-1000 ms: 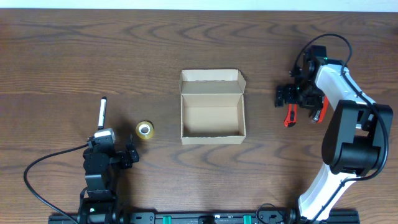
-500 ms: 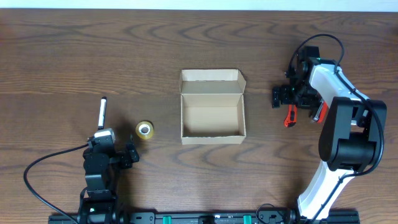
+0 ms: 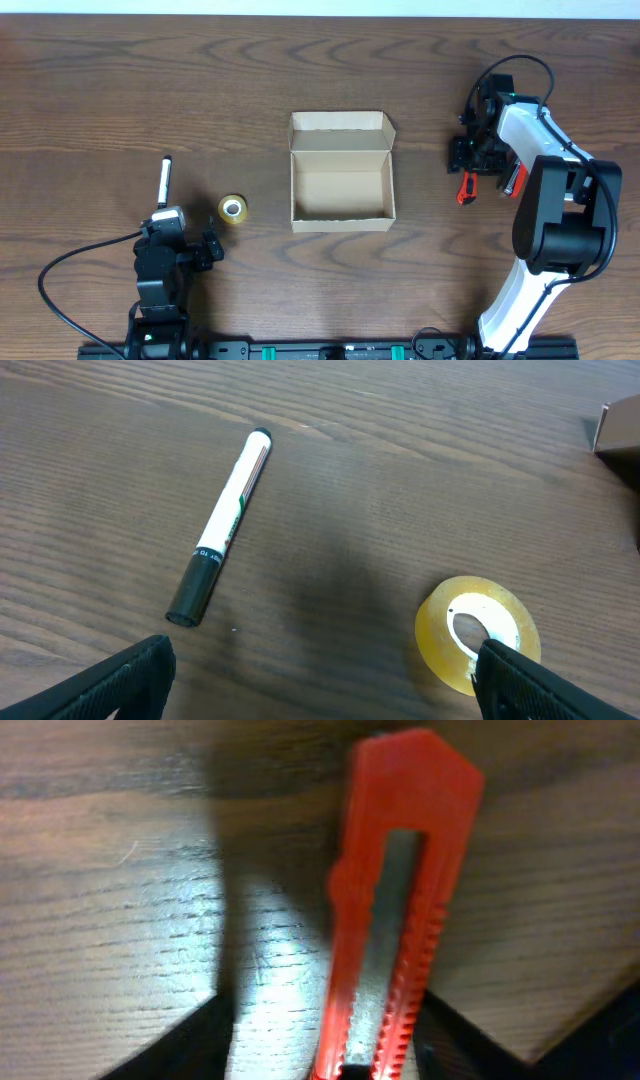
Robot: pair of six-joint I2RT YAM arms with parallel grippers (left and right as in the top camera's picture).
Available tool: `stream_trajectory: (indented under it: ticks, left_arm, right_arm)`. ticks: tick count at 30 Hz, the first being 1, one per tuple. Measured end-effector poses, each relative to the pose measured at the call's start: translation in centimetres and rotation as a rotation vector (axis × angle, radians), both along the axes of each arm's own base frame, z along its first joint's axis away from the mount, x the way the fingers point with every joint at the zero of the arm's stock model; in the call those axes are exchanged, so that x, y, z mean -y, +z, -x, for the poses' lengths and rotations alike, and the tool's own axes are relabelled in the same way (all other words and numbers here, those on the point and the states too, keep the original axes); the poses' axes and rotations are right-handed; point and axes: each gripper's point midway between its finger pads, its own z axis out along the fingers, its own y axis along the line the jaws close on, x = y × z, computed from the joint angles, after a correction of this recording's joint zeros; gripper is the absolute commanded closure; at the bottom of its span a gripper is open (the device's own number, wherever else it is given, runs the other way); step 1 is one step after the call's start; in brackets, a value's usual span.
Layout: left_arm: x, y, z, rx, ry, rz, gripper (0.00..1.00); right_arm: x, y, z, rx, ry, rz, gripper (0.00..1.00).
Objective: Pack container
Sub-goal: 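Close the right gripper on the orange box cutter and lift, then carry the box cutter into the cardboard box and lower it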
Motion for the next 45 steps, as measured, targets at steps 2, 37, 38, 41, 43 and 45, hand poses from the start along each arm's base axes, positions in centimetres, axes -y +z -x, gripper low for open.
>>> stream_trajectory:
  ticks: [2,37,38,41,43,45]
  left_arm:
    - [0.0,0.0,0.0,0.0,0.0,0.0,0.05]
    - [0.0,0.0,0.0,0.002,0.0,0.0,0.05]
    - [0.0,0.0,0.0,0.002,0.0,0.0,0.05]
    - [0.0,0.0,0.0,0.002,0.0,0.0,0.05]
    - [0.0,0.0,0.0,0.002,0.0,0.0,0.05]
    - [0.0,0.0,0.0,0.002,0.0,0.0,0.05]
  right_arm:
    - [0.0,0.0,0.0,0.0,0.002,0.0,0.6]
    - [-4.6,6.3,-2.2,0.2,0.172,-0.167,0.99]
    - [-5.1,6.8,-1.9,0.202,0.2,-0.176,0.99]
    - [-7.1,8.0,-0.6,0.188,0.299,-0.216,0.99]
    - [-8.3,8.2,0.2,0.174,0.357,-0.243,0.99]
    - [-9.3,8.4,0.5,0.171,0.406,-0.262,0.99]
